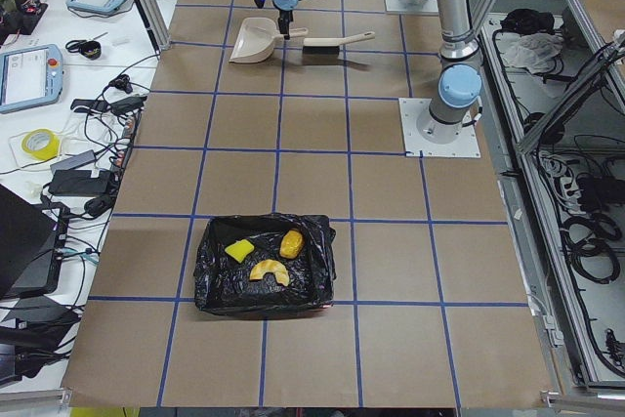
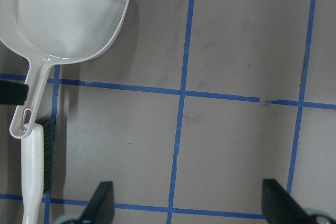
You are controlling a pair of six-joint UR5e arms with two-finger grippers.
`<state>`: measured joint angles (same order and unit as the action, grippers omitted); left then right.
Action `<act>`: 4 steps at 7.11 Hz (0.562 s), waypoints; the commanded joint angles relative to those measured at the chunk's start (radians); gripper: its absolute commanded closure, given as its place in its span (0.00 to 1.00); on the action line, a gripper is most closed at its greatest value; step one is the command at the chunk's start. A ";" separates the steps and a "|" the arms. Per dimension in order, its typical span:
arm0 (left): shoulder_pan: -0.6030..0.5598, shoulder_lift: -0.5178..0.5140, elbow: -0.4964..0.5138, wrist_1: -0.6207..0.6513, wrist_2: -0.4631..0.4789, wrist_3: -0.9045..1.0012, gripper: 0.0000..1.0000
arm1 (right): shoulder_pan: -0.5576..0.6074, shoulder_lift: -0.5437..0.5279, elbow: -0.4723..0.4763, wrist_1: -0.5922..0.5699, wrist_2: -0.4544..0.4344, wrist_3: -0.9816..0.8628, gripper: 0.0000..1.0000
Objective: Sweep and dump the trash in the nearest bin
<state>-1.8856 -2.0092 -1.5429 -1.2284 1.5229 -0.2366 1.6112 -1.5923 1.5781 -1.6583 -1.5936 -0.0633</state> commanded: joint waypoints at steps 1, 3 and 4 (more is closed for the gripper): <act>0.115 0.071 0.021 -0.022 0.005 0.072 0.00 | -0.001 0.000 0.000 -0.011 0.004 0.000 0.00; 0.233 0.137 0.035 -0.048 0.010 0.188 0.00 | -0.001 0.000 0.003 -0.008 0.000 0.000 0.00; 0.316 0.195 0.076 -0.150 0.016 0.268 0.00 | -0.001 0.000 0.003 -0.009 0.001 0.000 0.00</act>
<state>-1.6615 -1.8708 -1.5017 -1.2970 1.5332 -0.0588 1.6107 -1.5923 1.5806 -1.6665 -1.5930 -0.0630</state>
